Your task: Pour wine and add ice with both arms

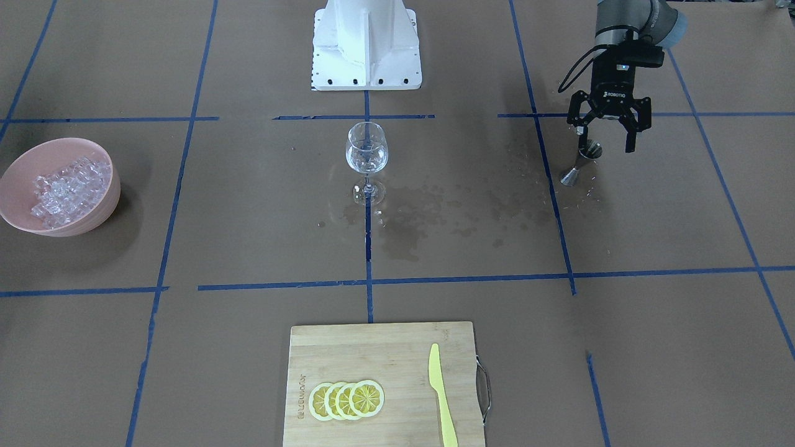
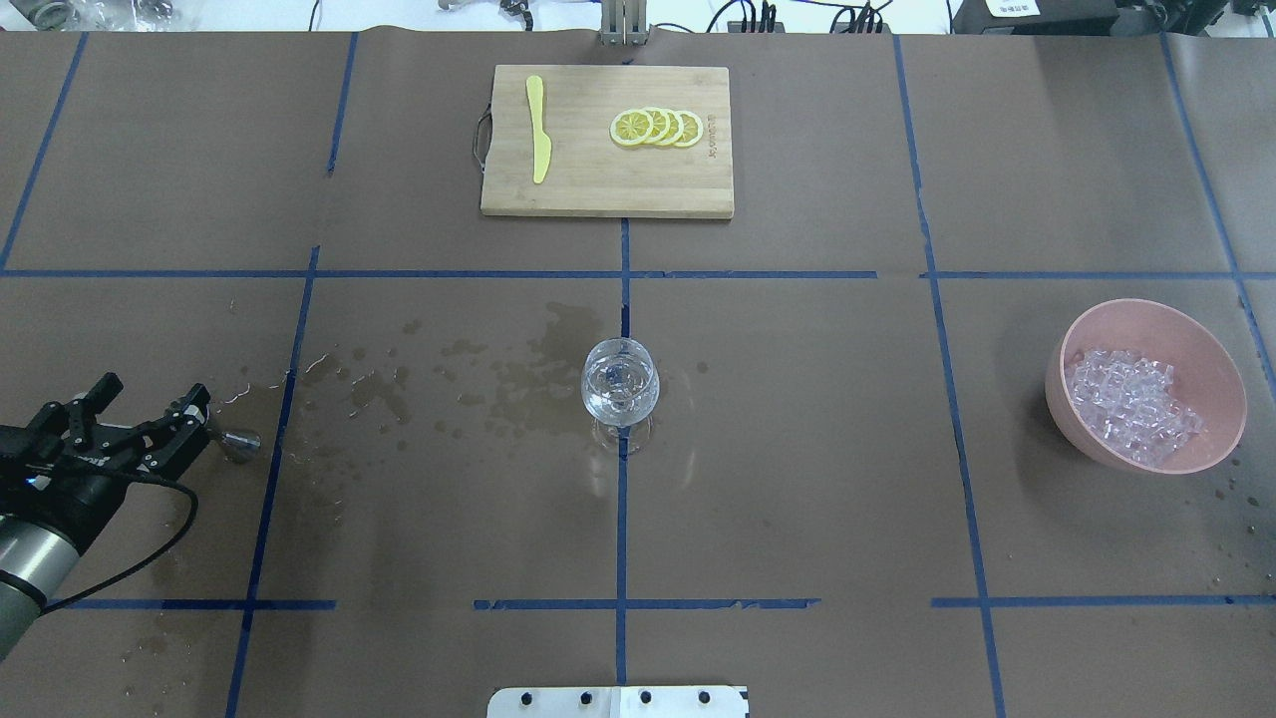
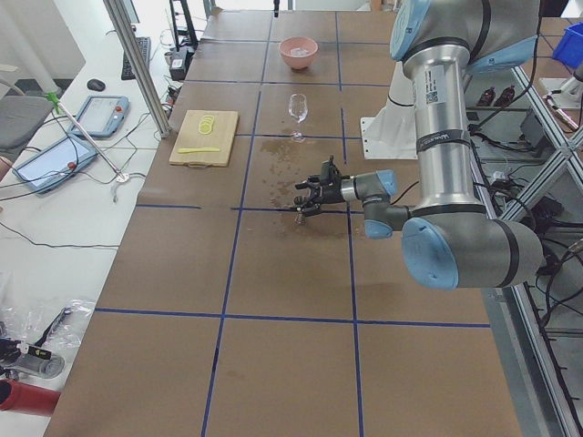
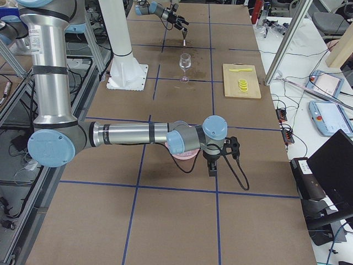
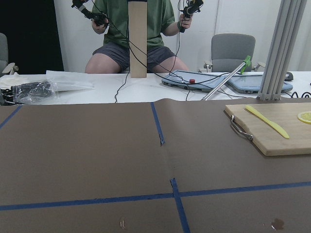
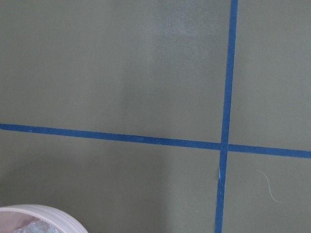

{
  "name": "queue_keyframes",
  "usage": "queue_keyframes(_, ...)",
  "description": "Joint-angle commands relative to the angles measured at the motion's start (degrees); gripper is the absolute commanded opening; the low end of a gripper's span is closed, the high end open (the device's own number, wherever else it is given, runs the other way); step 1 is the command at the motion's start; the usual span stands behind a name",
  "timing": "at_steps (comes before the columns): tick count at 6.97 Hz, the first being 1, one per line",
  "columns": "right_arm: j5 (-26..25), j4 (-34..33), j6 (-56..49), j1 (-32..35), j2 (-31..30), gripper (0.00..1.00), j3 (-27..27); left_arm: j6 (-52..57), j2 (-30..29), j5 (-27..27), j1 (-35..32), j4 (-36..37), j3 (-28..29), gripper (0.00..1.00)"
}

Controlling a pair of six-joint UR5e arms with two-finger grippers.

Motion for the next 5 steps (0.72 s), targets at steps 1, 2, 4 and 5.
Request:
queue_keyframes(1,0.0,0.0,0.0,0.0,0.0,1.00,0.0,-1.3,-0.2,2.3,2.0,-0.2,1.6,1.00)
queue_keyframes(2,0.0,0.0,0.0,0.1,0.0,1.00,0.0,-1.3,-1.0,2.5,2.6,-0.2,1.8,1.00)
queue_keyframes(4,0.0,0.0,0.0,0.1,0.0,1.00,-0.2,-1.3,-1.3,2.6,3.2,-0.2,2.0,1.00)
queue_keyframes(5,0.0,0.0,0.0,0.1,0.0,1.00,-0.4,-1.4,-1.8,2.8,3.4,-0.2,3.2,1.00)
